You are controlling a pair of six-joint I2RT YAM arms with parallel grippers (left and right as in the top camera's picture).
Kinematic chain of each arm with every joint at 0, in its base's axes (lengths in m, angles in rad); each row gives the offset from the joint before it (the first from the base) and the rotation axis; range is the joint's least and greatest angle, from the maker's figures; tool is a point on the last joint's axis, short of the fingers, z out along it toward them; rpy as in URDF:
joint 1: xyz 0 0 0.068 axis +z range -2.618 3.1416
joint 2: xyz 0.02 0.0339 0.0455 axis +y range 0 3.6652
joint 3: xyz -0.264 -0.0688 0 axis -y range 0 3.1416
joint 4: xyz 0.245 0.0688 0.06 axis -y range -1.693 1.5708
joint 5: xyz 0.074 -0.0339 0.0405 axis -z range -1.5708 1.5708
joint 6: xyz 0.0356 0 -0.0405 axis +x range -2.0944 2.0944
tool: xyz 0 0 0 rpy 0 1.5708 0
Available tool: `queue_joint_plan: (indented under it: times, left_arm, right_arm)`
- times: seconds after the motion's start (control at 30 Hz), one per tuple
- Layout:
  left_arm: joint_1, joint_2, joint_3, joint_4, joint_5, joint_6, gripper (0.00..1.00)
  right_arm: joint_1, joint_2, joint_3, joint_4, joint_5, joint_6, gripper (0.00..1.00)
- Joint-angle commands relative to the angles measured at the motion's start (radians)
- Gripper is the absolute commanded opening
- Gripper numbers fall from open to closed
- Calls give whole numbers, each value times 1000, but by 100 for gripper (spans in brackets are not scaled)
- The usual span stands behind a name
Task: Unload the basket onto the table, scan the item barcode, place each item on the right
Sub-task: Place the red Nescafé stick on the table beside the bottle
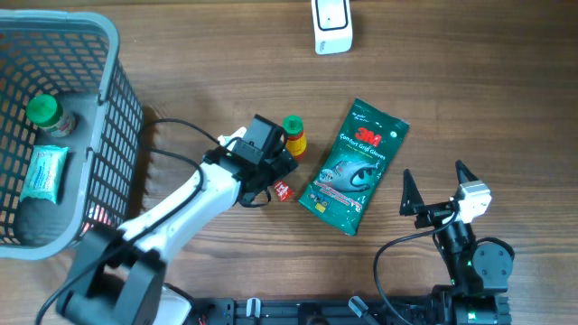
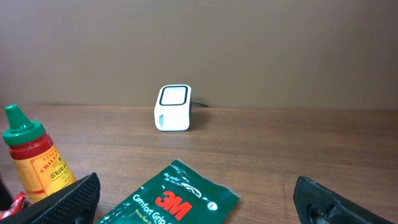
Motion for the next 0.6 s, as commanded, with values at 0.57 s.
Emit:
queue_joint_plan:
  times: [0.57]
  left_arm:
    - [445,-361,698,-298,-582,492,100]
  right_arm:
    - [5,-10,-1,4,13,-10,100]
